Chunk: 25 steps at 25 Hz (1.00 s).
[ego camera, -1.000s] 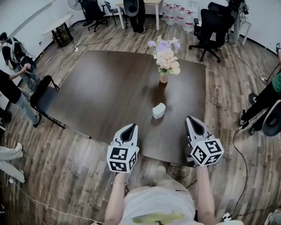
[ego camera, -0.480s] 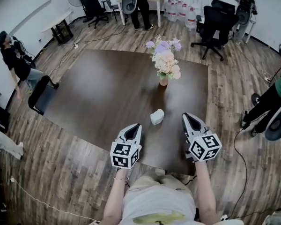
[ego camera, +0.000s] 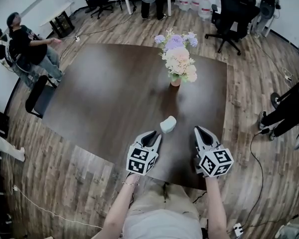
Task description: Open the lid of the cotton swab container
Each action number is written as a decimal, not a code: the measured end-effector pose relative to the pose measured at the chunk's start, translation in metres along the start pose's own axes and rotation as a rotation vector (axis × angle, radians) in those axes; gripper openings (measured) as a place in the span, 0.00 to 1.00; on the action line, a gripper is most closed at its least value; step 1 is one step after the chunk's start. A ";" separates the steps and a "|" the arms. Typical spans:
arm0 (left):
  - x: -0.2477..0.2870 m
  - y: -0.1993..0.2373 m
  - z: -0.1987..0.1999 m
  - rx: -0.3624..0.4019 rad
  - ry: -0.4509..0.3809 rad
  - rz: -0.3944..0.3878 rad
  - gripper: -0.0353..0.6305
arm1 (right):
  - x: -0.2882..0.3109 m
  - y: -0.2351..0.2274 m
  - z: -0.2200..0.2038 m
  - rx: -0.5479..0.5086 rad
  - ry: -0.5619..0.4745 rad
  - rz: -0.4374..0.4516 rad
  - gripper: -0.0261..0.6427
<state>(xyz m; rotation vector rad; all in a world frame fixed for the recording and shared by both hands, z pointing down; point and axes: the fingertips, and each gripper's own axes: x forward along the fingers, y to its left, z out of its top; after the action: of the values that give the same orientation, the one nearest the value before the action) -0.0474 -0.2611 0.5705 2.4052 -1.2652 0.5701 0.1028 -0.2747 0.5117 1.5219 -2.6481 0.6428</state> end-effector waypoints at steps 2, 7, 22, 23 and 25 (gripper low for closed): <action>0.010 -0.003 -0.009 -0.006 0.017 -0.013 0.21 | 0.001 -0.002 -0.010 0.019 0.013 -0.012 0.07; 0.038 -0.001 -0.024 0.013 0.044 -0.030 0.35 | 0.007 -0.003 -0.029 0.033 0.042 -0.021 0.07; 0.098 -0.004 -0.031 0.147 0.119 -0.084 0.46 | 0.003 -0.019 -0.036 0.107 0.030 -0.055 0.07; 0.099 -0.003 -0.032 0.151 0.128 -0.079 0.46 | 0.003 -0.020 -0.036 0.110 0.029 -0.057 0.07; 0.101 -0.002 -0.033 0.153 0.142 -0.073 0.46 | 0.003 -0.022 -0.035 0.114 0.028 -0.062 0.07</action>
<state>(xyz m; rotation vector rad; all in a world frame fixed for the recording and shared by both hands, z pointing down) 0.0001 -0.3136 0.6499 2.4714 -1.1063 0.8276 0.1132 -0.2743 0.5521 1.6032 -2.5738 0.8166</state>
